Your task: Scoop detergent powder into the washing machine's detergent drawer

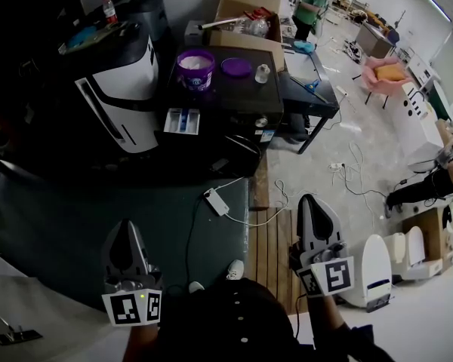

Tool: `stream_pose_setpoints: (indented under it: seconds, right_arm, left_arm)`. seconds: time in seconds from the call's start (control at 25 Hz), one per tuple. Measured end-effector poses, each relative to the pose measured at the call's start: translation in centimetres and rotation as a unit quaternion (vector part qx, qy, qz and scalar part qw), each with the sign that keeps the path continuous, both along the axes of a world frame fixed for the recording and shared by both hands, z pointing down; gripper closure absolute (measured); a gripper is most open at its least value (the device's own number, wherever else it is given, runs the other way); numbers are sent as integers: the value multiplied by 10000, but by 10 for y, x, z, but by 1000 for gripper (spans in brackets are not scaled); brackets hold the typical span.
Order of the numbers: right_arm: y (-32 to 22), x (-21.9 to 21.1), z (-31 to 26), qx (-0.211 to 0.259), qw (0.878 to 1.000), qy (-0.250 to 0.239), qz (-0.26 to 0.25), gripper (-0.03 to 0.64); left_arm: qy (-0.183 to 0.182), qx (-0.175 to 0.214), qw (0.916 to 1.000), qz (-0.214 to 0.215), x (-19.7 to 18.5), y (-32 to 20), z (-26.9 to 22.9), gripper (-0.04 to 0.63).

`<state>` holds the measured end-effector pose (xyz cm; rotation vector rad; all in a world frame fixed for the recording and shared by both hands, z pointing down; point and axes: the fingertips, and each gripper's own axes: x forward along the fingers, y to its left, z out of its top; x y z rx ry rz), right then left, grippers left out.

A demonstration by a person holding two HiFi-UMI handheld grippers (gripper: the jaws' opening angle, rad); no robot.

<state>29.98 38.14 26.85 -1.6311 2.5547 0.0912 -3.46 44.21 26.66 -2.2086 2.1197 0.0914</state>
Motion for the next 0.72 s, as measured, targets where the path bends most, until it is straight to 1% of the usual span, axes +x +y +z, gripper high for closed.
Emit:
stream_pose_setpoints:
  seconds: [0.08, 0.12, 0.16, 0.28, 0.4, 0.72]
  right_arm:
    - [-1, -2, -4, 69, 10000, 16, -8, 585]
    - [-2, -3, -4, 84, 10000, 37, -27, 472]
    - [-4, -2, -3, 85, 9999, 28, -51, 377]
    - [-11, 3, 2, 8, 9999, -108, -22, 393]
    - [-20, 12, 10, -147, 9998, -95, 22, 405]
    - [-46, 30, 11, -42, 9995, 63, -292, 417]
  left_arm:
    - [-6, -19, 10000, 1, 1, -1, 0, 581]
    - [-13, -28, 10000, -2, 2, -2, 1, 581]
    - [-21, -32, 10000, -7, 2, -2, 1, 581]
    - [-45, -56, 10000, -38, 5, -6, 3, 581]
    - [-73, -93, 9999, -74, 12, -13, 3, 581]
    - [-112, -75, 9993, -346, 36, -27, -1, 581]
